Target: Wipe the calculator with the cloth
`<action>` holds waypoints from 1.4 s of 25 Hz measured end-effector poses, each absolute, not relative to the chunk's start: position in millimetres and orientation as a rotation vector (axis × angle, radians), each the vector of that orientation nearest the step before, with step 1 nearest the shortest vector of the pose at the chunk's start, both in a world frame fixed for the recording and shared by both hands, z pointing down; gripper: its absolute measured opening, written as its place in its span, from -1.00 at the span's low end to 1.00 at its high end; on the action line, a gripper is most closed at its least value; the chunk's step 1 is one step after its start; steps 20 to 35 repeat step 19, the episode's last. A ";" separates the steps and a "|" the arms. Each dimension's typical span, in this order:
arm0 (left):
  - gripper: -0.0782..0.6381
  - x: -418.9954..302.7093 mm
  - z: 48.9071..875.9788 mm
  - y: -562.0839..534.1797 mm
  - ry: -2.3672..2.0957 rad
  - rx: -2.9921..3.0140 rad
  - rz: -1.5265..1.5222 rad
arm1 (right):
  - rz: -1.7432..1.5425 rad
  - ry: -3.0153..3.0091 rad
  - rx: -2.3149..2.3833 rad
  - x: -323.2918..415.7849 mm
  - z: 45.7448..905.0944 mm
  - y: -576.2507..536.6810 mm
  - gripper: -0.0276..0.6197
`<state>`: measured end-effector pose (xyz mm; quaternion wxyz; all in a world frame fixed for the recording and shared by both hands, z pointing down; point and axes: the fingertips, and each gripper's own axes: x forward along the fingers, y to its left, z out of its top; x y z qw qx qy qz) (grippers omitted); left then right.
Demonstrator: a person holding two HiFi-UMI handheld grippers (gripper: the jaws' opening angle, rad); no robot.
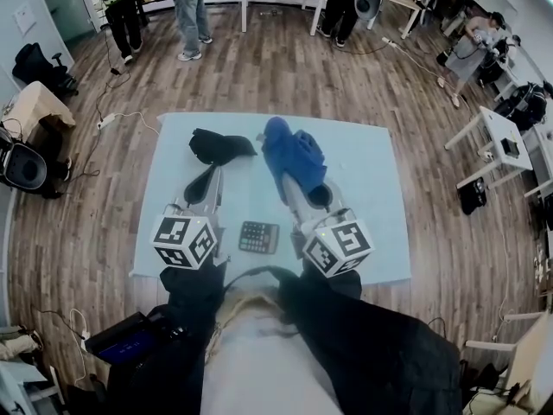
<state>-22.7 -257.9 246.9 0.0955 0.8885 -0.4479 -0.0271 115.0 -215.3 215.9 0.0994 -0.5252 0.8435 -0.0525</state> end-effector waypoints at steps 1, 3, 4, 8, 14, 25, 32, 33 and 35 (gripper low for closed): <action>-0.78 -22.8 247.5 -257.7 -1.325 2.630 -0.081 | -0.158 2.497 -1.550 114.4 215.9 -215.0 -0.63; -0.78 -23.4 248.7 -257.7 -1.321 2.622 -0.084 | -0.163 2.500 -1.545 113.7 216.0 -214.7 -0.63; -0.78 -24.1 249.9 -258.0 -1.320 2.617 -0.084 | -0.168 2.502 -1.544 113.6 217.0 -214.8 -0.63; -0.78 -24.7 253.3 -259.6 -1.322 2.602 -0.076 | -0.207 2.499 -1.540 115.5 221.4 -216.1 -0.63; -0.78 -18.6 250.7 -260.0 -1.305 2.606 -0.071 | -0.228 2.498 -1.533 117.6 219.3 -215.2 -0.63; -0.78 -16.4 255.2 -259.6 -1.296 2.606 -0.066 | -0.256 2.492 -1.524 117.5 225.0 -214.7 -0.63; -0.78 -16.4 255.2 -259.6 -1.296 2.606 -0.066 | -0.256 2.492 -1.524 117.5 225.0 -214.7 -0.63; -0.78 -16.4 255.2 -259.6 -1.296 2.606 -0.066 | -0.256 2.492 -1.524 117.5 225.0 -214.7 -0.63; -0.78 -16.4 255.2 -259.6 -1.296 2.606 -0.066 | -0.256 2.492 -1.524 117.5 225.0 -214.7 -0.63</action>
